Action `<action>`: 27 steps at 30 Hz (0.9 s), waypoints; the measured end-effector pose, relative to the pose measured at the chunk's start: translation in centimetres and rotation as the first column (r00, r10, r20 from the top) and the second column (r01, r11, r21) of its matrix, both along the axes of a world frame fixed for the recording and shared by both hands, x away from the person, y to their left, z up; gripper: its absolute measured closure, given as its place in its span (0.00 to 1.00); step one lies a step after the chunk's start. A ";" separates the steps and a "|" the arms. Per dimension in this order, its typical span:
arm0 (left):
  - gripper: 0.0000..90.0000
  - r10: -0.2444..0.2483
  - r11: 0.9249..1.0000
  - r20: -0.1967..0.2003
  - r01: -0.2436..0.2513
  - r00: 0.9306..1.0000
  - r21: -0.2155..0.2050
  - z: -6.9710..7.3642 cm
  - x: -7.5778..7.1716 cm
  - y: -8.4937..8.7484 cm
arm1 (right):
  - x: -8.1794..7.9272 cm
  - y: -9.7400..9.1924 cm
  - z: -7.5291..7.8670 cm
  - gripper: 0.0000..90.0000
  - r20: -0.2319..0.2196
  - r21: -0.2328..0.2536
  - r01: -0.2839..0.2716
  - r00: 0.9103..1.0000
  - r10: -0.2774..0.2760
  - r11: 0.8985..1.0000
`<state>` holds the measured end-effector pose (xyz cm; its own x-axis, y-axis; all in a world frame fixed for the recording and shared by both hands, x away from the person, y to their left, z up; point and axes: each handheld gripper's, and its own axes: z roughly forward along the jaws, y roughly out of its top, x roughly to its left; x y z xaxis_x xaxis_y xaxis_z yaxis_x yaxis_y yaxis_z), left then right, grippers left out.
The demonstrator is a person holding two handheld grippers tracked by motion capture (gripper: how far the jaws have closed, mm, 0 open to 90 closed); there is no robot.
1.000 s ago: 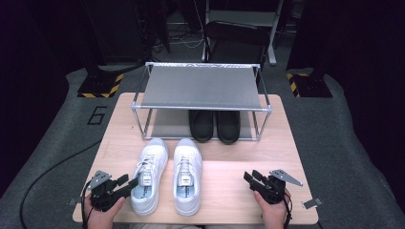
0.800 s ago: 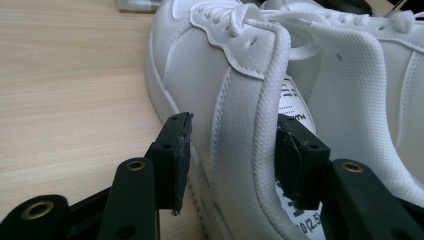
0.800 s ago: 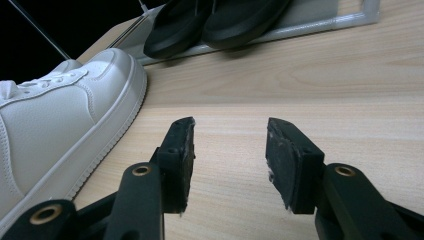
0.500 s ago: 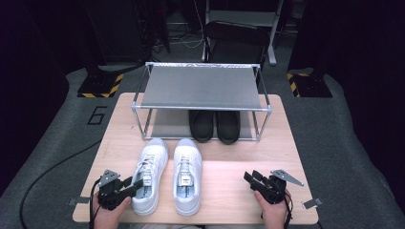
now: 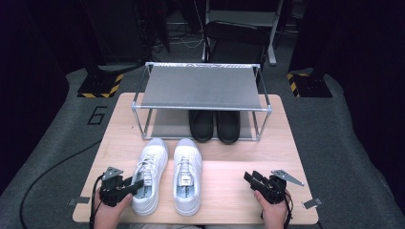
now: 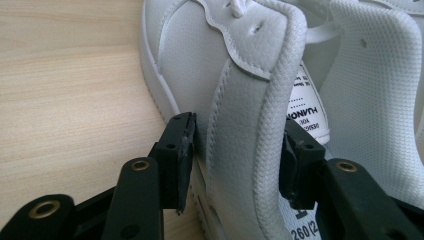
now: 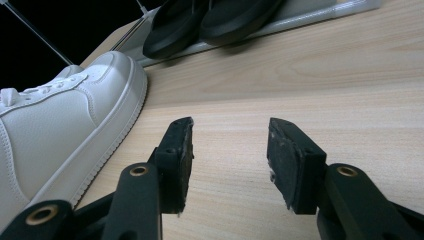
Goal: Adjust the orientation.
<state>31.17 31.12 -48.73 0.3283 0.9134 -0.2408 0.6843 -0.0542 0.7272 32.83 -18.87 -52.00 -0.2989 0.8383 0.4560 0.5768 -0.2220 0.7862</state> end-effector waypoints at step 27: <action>0.87 0.055 0.996 0.045 -0.058 0.997 0.066 0.0 -0.5 0.1 | 0.2 -0.4 -0.5 0.58 -0.032 0.034 0.018 0.999 -0.017 0.999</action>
<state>30.69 31.24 -48.71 0.2849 0.9443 -0.1646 0.6555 -0.0667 0.7522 33.01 -19.25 -52.48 -0.2694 0.8269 0.4936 0.5968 -0.2589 0.7595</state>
